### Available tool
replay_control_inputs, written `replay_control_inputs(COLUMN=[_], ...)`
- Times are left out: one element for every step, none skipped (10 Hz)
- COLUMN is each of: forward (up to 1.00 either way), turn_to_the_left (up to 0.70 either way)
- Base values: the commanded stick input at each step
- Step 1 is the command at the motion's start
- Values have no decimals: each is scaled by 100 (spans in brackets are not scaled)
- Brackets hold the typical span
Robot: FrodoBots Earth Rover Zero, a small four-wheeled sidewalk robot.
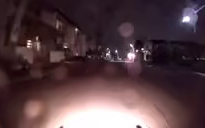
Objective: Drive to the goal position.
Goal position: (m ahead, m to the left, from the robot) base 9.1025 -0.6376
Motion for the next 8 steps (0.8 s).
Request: replay_control_inputs(forward=[70, 70, 70, 70, 70, 70, 70, 70], turn_to_the_left=[0, 0, 0, 0, 0, 0, 0, 0])
